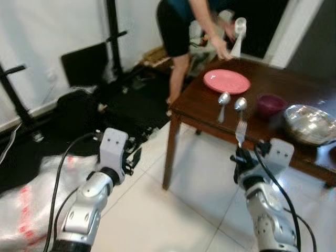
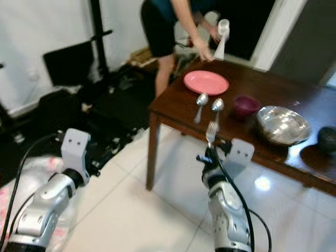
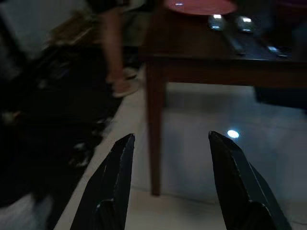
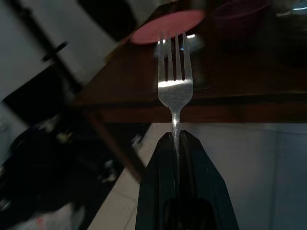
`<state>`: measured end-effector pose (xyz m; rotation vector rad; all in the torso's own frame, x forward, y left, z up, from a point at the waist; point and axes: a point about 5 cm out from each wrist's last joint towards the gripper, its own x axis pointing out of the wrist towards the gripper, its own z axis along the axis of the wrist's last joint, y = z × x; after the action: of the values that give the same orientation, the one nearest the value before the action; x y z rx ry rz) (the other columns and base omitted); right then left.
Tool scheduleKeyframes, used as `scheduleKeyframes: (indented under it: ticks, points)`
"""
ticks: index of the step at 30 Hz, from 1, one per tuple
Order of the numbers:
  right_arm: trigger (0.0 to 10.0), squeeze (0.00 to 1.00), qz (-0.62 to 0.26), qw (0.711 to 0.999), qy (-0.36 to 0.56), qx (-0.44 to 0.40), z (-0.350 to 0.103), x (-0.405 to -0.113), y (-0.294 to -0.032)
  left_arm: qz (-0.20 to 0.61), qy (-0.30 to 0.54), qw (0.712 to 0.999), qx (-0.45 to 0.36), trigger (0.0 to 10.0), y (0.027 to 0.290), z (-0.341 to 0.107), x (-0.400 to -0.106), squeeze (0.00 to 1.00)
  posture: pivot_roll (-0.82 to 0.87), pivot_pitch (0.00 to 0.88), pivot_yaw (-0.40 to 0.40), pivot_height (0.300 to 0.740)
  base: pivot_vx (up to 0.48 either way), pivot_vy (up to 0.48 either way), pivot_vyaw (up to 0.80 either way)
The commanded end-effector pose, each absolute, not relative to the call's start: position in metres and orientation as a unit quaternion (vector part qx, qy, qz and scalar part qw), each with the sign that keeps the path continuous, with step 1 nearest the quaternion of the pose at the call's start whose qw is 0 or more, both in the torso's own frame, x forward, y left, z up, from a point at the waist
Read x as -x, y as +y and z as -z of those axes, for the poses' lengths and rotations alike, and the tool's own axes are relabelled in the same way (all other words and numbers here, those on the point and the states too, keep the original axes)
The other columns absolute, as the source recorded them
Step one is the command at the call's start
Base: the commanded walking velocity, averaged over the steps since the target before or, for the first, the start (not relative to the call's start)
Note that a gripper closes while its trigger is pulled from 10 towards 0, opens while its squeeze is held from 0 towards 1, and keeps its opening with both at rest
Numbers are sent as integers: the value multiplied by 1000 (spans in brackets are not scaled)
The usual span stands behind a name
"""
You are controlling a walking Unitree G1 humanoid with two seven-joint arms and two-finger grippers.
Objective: Setting the table
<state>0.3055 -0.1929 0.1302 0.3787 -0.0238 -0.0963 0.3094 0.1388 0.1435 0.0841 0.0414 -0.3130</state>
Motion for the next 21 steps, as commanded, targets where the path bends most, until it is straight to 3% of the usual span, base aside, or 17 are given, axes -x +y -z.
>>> scheduleKeyframes:
  ticks: [1, 10, 15, 21]
  points:
    - [10000, 0, 51, 980, -1, -190, -126, -304, -193, 156, 29, 986, -41, 10000, 139, -141, -308, 0, -63, 0, 35, 740, 0, 0, -800]
    - [10000, 0, 20, 985, 1, -172, -127, -306, -185, 125, 10, 989, -79, 10000, 138, -145, -316, 0, -58, 0, 35, 740, 65, 0, -796]
    - [10000, 0, -44, 993, -16, -112, -135, -304, -167, 97, -6, 993, -73, 10000, 137, -150, -321, 0, -64, 0, 36, 740, 480, 0, 0]
    - [10000, 0, -62, 994, -30, -87, -140, -303, -160, 106, -8, 992, -74, 10000, 134, -151, -321, 0, -65, 0, 36, 740, 480, 0, 0]
